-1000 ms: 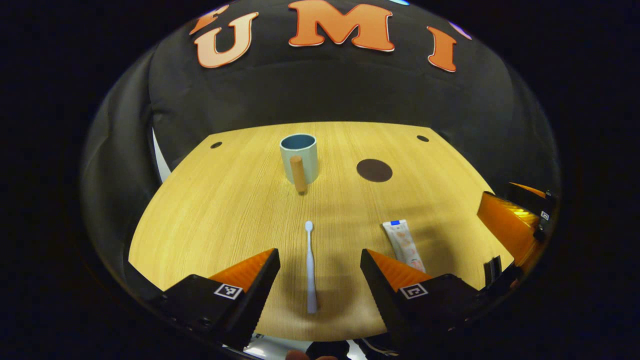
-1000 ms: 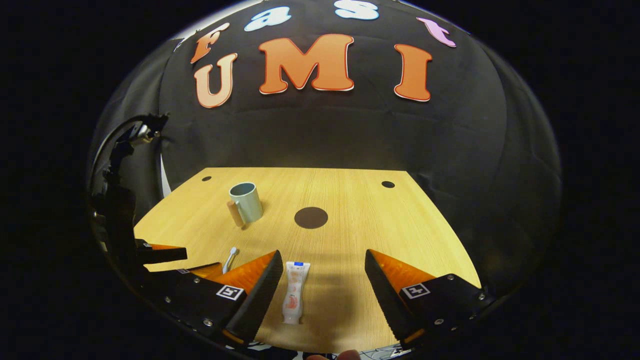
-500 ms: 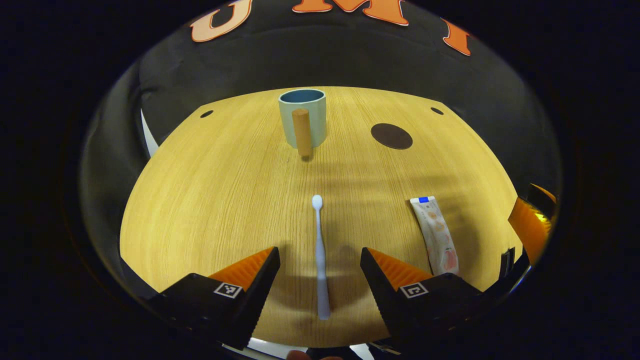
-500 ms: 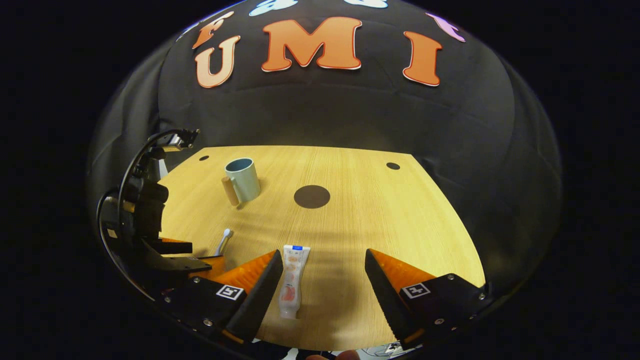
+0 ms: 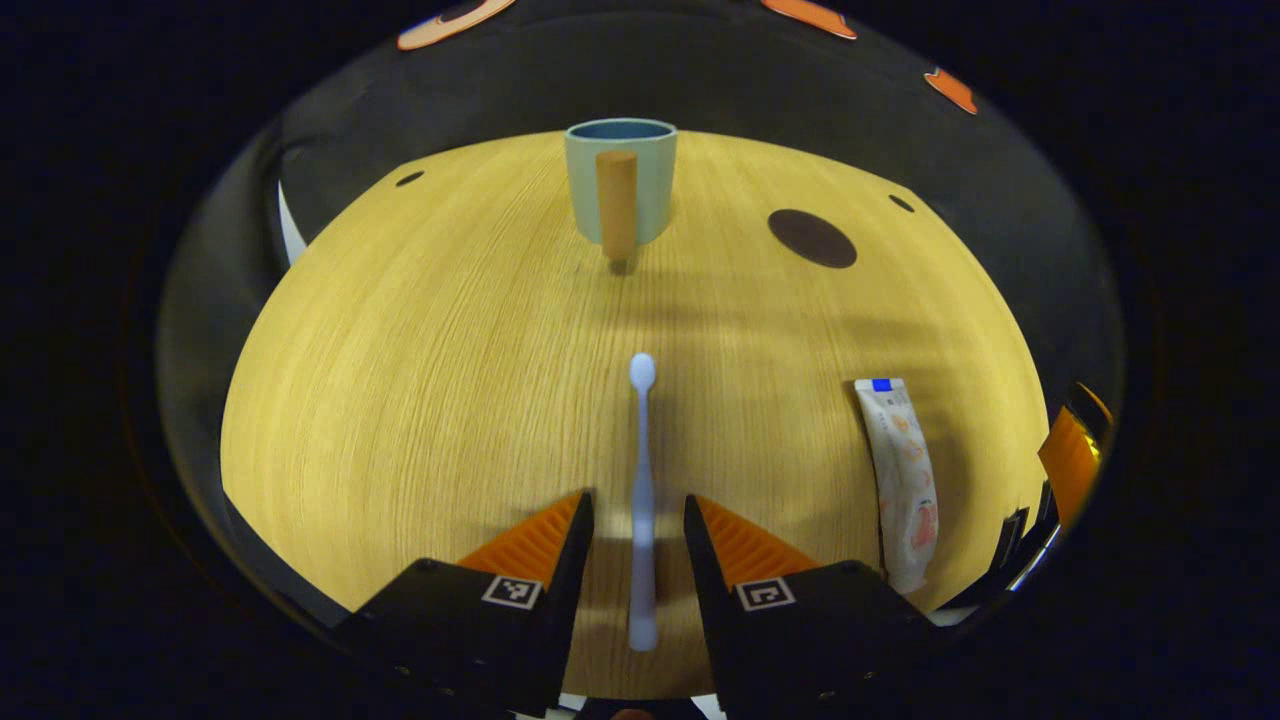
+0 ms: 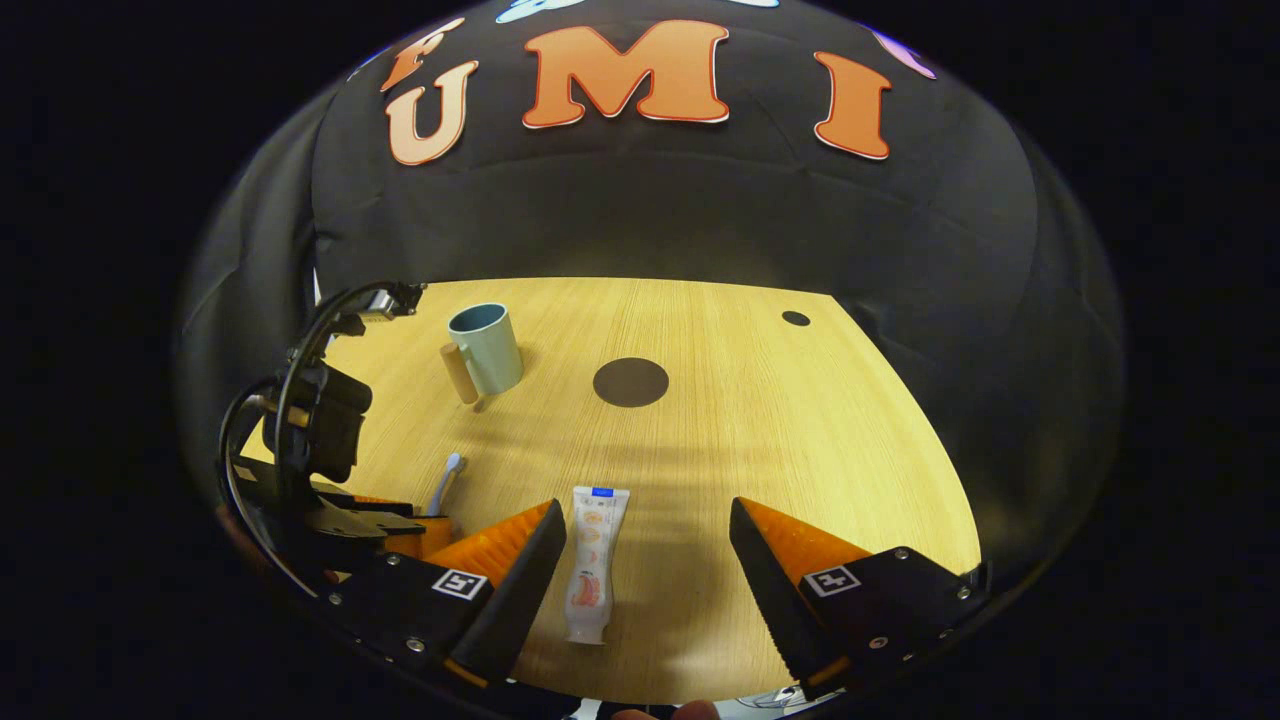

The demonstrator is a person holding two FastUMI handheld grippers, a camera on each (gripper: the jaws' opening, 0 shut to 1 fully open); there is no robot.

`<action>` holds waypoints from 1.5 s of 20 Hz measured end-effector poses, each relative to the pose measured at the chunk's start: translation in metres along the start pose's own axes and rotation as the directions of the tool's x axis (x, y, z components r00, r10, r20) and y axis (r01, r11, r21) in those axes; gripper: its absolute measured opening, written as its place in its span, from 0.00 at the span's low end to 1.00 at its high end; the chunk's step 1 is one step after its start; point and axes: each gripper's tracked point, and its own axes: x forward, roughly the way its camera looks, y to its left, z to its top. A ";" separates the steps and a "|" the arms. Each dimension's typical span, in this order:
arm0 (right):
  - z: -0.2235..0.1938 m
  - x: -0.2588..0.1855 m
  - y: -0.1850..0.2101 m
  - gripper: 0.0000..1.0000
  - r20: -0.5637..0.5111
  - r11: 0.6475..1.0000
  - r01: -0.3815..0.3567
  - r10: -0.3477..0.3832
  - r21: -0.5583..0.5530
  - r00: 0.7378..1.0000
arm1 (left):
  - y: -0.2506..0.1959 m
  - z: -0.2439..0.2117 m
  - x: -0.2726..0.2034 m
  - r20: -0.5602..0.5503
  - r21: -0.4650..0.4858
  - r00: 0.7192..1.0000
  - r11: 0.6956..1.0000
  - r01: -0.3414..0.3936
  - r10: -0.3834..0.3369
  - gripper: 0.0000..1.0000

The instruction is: Put the toothbrush and toothpaste on the desktop into the cup, then pick up the cup and place it on the coaster on the desktop.

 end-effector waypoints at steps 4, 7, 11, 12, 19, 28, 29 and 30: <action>-0.002 0.001 0.004 0.99 -0.008 1.000 -0.006 0.006 -0.006 1.000 | 0.003 0.001 0.000 0.003 0.019 1.000 1.000 -0.014 0.014 0.36; -0.006 0.006 0.010 0.99 -0.013 1.000 -0.020 0.020 -0.010 1.000 | 0.002 0.001 -0.001 -0.011 0.006 1.000 1.000 -0.013 0.013 0.10; -0.020 0.018 0.015 0.99 -0.060 0.999 -0.031 0.031 -0.006 0.998 | 0.004 -0.001 -0.004 0.001 0.002 1.000 1.000 -0.002 0.002 0.02; -0.024 0.021 0.017 0.99 -0.074 0.999 -0.032 0.032 0.000 0.997 | 0.004 0.000 -0.009 0.007 0.004 1.000 1.000 0.002 -0.002 0.02; -0.059 0.052 0.042 0.98 -0.226 0.997 -0.080 0.081 0.010 0.971 | 0.017 0.044 -0.052 0.164 0.017 0.986 1.000 0.012 -0.014 0.02; -0.074 0.080 0.054 0.54 -0.340 0.995 -0.091 0.103 0.049 0.935 | 0.029 0.116 -0.103 0.383 0.029 0.924 1.000 0.011 -0.022 0.01; -0.075 0.080 0.051 0.42 -0.343 0.995 -0.087 0.097 0.045 0.934 | 0.032 0.122 -0.107 0.405 0.026 0.914 1.000 0.009 -0.019 0.01; -0.078 0.080 0.050 0.40 -0.356 0.995 -0.087 0.100 0.051 0.929 | 0.034 0.129 -0.113 0.428 0.022 0.904 1.000 0.010 -0.018 0.01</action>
